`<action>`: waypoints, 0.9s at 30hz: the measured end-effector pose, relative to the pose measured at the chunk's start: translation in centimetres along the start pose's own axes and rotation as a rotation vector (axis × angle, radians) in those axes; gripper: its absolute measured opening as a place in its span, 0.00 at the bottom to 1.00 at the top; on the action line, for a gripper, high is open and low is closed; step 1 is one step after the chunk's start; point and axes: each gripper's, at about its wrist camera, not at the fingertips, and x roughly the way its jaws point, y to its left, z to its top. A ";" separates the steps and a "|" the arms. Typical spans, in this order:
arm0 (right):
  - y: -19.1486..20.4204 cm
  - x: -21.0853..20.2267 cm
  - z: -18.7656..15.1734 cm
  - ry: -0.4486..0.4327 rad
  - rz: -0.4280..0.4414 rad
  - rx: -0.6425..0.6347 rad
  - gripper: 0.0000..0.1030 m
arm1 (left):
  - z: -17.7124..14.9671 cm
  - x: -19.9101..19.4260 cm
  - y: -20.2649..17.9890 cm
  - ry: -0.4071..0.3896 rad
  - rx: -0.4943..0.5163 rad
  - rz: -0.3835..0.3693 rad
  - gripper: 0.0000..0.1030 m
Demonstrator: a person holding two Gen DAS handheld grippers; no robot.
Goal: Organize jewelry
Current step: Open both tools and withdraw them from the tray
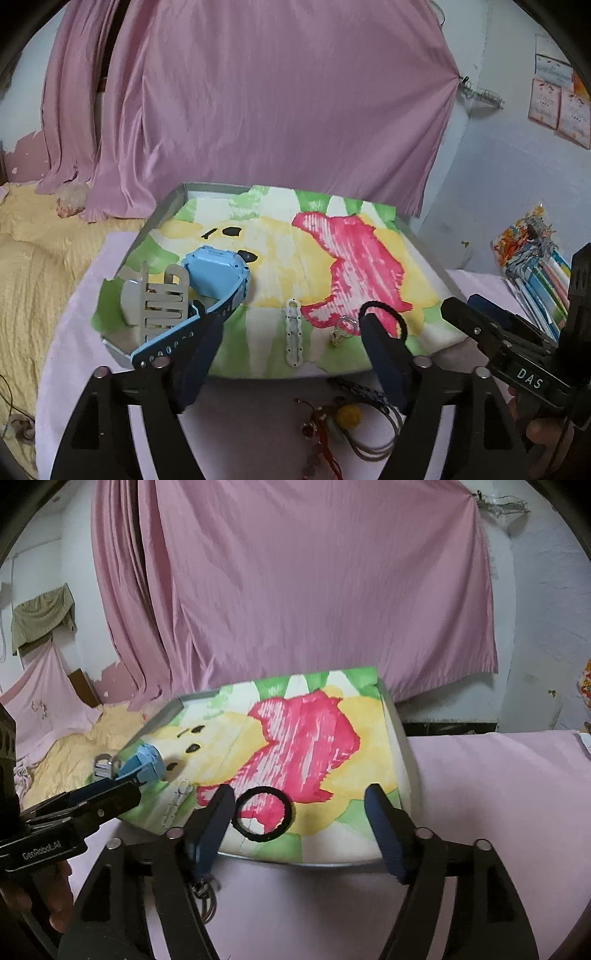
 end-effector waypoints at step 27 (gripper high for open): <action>1.0 -8.1 -3.7 -0.229 0.018 -0.065 0.96 | -4.8 -9.3 0.4 -0.329 0.049 0.122 0.99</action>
